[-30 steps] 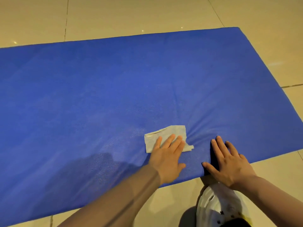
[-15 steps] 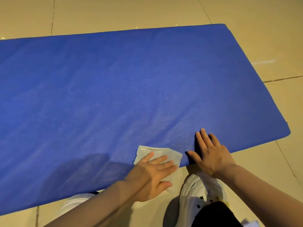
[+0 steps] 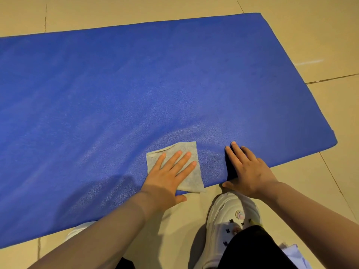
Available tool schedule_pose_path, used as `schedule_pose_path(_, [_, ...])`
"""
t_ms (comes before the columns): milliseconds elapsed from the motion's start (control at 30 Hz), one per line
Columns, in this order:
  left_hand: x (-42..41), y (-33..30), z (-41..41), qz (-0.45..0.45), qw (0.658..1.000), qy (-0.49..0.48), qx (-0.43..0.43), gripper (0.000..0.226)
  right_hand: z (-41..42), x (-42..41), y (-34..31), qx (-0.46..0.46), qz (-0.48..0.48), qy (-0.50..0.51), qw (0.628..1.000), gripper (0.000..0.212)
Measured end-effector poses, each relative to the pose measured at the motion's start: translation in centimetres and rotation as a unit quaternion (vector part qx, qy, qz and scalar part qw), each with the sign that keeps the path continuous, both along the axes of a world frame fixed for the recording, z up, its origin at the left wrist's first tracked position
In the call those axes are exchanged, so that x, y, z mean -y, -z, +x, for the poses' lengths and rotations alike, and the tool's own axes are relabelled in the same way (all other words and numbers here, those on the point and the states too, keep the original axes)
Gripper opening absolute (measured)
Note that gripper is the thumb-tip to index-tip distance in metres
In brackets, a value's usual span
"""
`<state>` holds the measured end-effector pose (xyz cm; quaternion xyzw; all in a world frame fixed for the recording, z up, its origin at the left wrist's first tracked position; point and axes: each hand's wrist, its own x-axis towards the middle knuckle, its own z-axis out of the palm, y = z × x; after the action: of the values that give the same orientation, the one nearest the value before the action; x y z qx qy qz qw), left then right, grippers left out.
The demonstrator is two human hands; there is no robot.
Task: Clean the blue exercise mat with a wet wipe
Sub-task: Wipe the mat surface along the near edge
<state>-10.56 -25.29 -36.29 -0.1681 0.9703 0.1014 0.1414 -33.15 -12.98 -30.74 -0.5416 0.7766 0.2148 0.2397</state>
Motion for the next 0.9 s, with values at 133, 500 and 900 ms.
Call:
schedule_pose_path(133, [0.6,0.1,0.4,-0.008,0.999,-0.007,-0.048,0.098,-0.7,-0.1,0.1,-0.024,-0.026,-0.06,0.998,0.082])
schedule_pose_path(500, [-1.5,-5.5,1.0,-0.02,0.967,-0.06,-0.247,0.026,-1.8,-1.1,-3.5,-0.077,-0.09,-0.202,0.972,0.079])
schedule_pose_path(900, [2.4,-23.9,3.5,-0.058,0.942,-0.155,-0.292,0.022,-0.2,2.4,-23.4,-0.083,-0.281,-0.19,0.937,0.036])
